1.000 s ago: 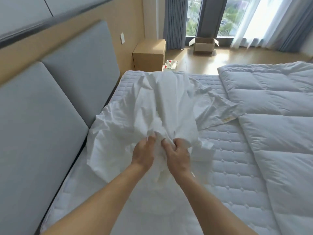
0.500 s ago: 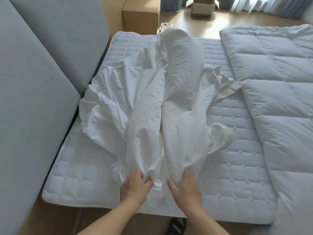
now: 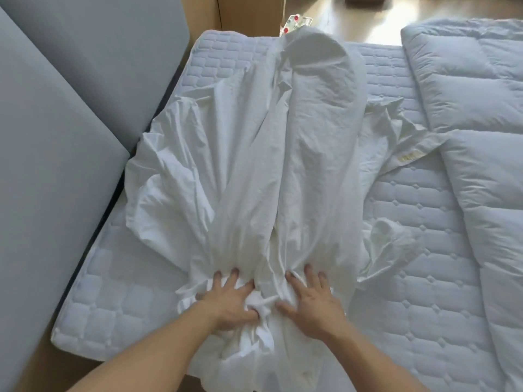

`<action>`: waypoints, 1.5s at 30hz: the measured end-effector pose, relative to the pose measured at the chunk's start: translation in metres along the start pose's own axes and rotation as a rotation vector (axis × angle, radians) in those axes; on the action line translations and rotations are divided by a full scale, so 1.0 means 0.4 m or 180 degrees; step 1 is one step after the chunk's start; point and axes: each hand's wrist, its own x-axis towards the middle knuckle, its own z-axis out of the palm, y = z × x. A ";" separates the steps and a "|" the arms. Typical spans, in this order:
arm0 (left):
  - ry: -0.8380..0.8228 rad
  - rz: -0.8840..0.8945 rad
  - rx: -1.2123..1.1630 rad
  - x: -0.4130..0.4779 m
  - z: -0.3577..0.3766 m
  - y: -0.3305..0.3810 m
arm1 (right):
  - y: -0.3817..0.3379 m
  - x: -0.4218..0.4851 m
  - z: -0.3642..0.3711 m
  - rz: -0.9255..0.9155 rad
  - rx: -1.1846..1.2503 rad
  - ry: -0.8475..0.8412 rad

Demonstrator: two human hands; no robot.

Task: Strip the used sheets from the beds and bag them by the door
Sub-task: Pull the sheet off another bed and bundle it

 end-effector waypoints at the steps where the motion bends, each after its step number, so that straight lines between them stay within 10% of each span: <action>1: -0.0039 0.0048 0.0023 0.002 -0.054 0.005 | -0.009 0.011 -0.047 -0.0010 -0.0070 0.0180; 5: 0.0780 0.0013 0.0330 0.014 -0.190 -0.004 | -0.030 0.086 -0.210 0.0132 0.0304 0.1709; 10: 0.0461 0.0549 -0.0527 0.083 -0.244 -0.075 | 0.017 0.250 -0.299 0.0765 0.0574 0.1029; 13: 0.2059 0.0339 -0.1573 0.158 -0.299 -0.143 | 0.040 0.341 -0.323 0.0933 0.0429 0.1028; 16: 0.3255 -0.0836 -0.1096 0.252 -0.361 -0.219 | 0.046 0.412 -0.341 0.1170 0.0426 0.1096; 23: 0.2003 -0.2236 -0.2995 0.394 -0.400 -0.288 | 0.041 0.495 -0.345 0.1681 0.0991 0.1097; 27: 0.2293 -0.2385 -0.3482 0.422 -0.408 -0.277 | 0.046 0.516 -0.348 0.1775 0.1311 0.1261; 32: 0.2123 -0.1428 -0.4881 0.403 -0.465 -0.185 | 0.005 0.515 -0.364 0.1527 0.2527 0.1660; 40: 0.1131 -0.0006 -0.4646 0.197 -0.543 0.054 | -0.198 0.412 -0.414 0.0046 0.3451 0.1249; 45: 0.2196 0.0240 -0.4665 0.040 -0.534 0.100 | -0.223 0.256 -0.461 -0.0316 0.3523 0.1349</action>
